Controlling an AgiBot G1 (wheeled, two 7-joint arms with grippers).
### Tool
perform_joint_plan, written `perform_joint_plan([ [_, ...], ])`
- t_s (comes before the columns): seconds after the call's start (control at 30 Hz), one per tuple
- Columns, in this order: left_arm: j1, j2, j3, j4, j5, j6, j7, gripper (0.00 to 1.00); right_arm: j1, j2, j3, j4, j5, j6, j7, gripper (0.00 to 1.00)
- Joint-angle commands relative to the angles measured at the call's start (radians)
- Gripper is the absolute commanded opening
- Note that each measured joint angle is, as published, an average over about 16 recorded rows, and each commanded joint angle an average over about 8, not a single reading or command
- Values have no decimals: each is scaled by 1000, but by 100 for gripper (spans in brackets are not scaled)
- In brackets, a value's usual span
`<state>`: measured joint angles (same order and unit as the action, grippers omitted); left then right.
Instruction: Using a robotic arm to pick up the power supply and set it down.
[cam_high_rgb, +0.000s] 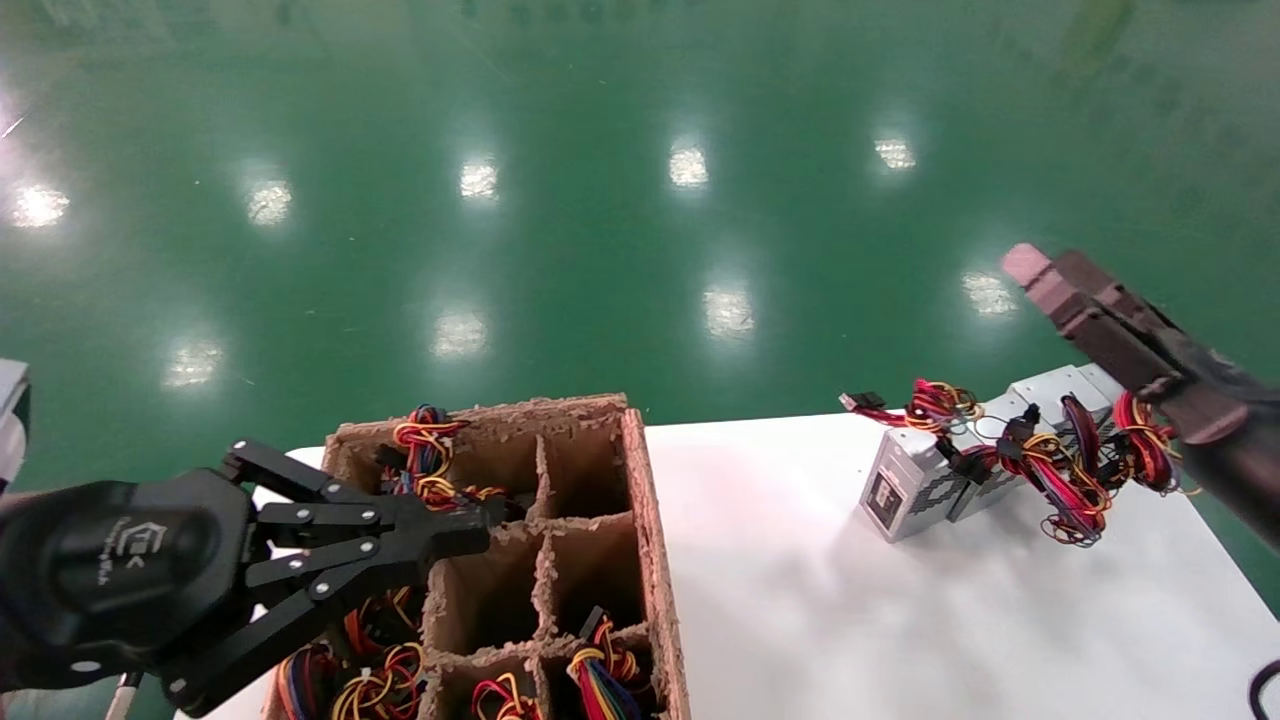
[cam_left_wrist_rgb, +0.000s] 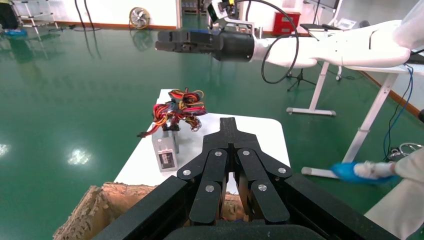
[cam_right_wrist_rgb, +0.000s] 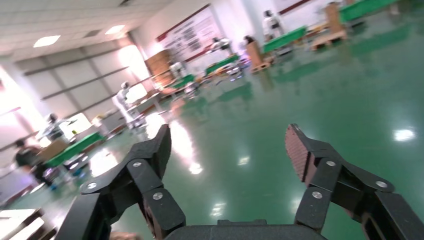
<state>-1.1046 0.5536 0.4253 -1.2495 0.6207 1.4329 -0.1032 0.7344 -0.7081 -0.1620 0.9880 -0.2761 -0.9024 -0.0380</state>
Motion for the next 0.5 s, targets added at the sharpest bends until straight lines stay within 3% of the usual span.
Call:
perform_joint_plan([
  [0.03, 0, 0, 0, 0, 0, 0, 0, 0, 9, 2, -2, 11, -11, -14, 7, 100],
  [0.17, 0, 0, 0, 0, 0, 0, 0, 0, 34, 10, -11, 33, -45, -58, 23, 100],
  [0.43, 0, 0, 0, 0, 0, 0, 0, 97, 84, 24, -28, 76, -112, -145, 56, 100],
  [0.5, 0, 0, 0, 0, 0, 0, 0, 100, 97, 27, -32, 87, -129, -167, 65, 100],
])
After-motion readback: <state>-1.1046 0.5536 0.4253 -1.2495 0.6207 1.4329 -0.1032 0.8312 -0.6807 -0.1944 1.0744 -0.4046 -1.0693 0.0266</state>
